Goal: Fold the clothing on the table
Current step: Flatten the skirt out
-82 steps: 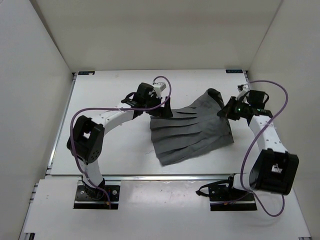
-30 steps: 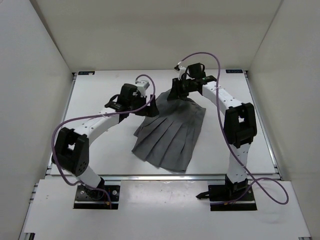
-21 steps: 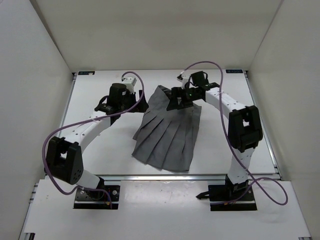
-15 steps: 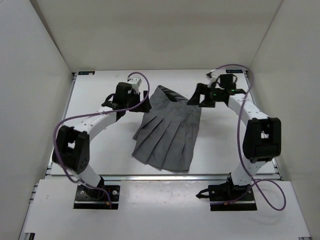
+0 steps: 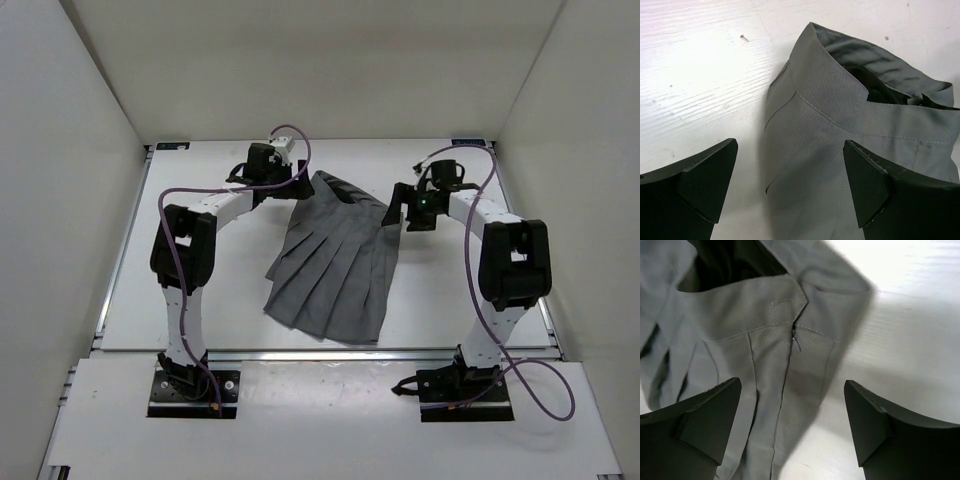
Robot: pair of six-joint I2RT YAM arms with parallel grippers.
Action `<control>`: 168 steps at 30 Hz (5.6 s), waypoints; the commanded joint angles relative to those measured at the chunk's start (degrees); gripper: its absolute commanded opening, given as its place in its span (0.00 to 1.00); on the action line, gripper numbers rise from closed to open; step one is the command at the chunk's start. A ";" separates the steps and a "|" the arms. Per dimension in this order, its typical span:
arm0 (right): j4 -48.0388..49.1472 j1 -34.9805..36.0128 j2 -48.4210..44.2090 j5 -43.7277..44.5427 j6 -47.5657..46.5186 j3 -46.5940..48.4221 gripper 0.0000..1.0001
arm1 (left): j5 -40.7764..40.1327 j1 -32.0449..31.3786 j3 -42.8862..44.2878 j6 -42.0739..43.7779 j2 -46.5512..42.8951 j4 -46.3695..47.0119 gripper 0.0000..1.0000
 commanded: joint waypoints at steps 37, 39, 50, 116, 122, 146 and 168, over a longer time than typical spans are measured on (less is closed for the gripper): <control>-9.24 -3.62 14.59 2.00 -5.20 35.08 0.00 | -5.79 -1.25 10.86 1.98 -2.20 -2.86 0.00; -8.46 -3.61 12.56 0.23 -4.76 39.03 0.00 | -6.41 -1.43 9.19 2.68 -5.98 -2.51 0.00; -6.96 2.17 -6.33 -0.92 -9.41 40.65 0.00 | -9.40 -7.84 -9.48 1.81 -35.75 7.48 0.00; 1.92 31.63 -21.99 19.30 1.04 -28.37 0.62 | -29.09 -25.87 -49.61 -2.33 -55.21 -15.07 0.24; 3.33 30.31 -21.11 20.52 1.39 -27.93 0.18 | -28.56 -24.72 -50.84 -4.17 -59.87 -16.74 0.00; -3.44 26.09 -26.91 20.53 0.43 -27.76 0.34 | -21.18 -20.41 -44.87 -12.08 -64.01 -27.90 0.99; -2.03 25.39 -25.86 18.51 1.74 -29.16 0.50 | -33.64 -29.29 -32.65 -1.19 -46.09 -35.01 0.87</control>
